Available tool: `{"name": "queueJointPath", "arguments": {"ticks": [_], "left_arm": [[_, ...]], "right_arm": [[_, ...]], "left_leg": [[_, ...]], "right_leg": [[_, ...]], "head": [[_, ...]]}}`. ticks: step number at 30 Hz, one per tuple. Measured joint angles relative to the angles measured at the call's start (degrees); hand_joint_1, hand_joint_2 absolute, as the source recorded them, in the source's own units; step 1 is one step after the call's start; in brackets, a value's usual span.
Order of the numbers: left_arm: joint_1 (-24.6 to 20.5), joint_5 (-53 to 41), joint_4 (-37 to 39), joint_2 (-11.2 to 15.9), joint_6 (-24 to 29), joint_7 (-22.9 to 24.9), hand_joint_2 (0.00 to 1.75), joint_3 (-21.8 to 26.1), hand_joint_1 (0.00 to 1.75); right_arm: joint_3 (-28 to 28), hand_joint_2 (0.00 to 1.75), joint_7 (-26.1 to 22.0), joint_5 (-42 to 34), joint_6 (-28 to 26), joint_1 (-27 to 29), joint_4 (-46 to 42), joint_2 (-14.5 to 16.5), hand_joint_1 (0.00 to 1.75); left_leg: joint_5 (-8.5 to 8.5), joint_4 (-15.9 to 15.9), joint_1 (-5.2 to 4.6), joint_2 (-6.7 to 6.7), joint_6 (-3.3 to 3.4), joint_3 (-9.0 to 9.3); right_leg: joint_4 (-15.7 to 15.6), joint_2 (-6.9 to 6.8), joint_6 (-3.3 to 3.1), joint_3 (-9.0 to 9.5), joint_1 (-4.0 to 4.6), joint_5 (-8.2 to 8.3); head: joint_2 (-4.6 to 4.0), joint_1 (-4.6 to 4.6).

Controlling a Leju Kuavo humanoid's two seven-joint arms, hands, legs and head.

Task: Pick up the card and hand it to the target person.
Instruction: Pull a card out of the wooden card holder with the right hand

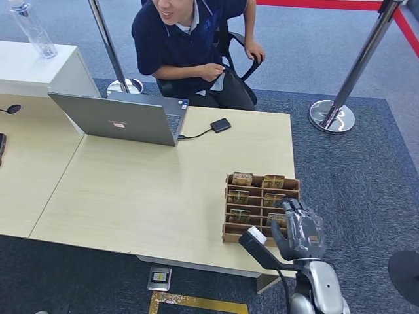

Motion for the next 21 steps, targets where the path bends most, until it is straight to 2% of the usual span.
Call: {"name": "queueJointPath", "arguments": {"ticks": [7, 17, 21], "left_arm": [[0.00, -0.02, 0.00, 0.00, -0.01, 0.01, 0.00, 0.00, 0.00], [0.01, -0.39, 0.00, 0.00, 0.02, 0.07, 0.00, 0.00, 0.00], [0.02, -0.67, 0.00, 0.00, 0.01, 0.07, 0.00, 0.00, 0.00]], "right_arm": [[-0.20, 1.75, -0.16, 0.09, 0.06, -0.22, 0.98, 0.04, 0.80], [-0.73, 1.75, -0.44, 0.09, -0.19, -1.05, 3.11, 0.19, 0.96], [-1.19, 1.75, -0.31, 0.09, -0.52, -1.11, 3.94, 0.42, 0.97]], "left_leg": [[0.00, 0.00, 0.00, 0.00, 0.00, 0.00], [0.00, 0.00, 0.00, 0.00, 0.00, 0.00], [0.00, 0.00, 0.00, 0.00, 0.00, 0.00]], "right_leg": [[0.00, 0.00, 0.00, 0.00, 0.00, 0.00], [0.00, 0.00, 0.00, 0.00, 0.00, 0.00], [0.00, 0.00, 0.00, 0.00, 0.00, 0.00]], "head": [[0.00, 0.00], [0.00, -0.01], [0.00, -0.01]]}}
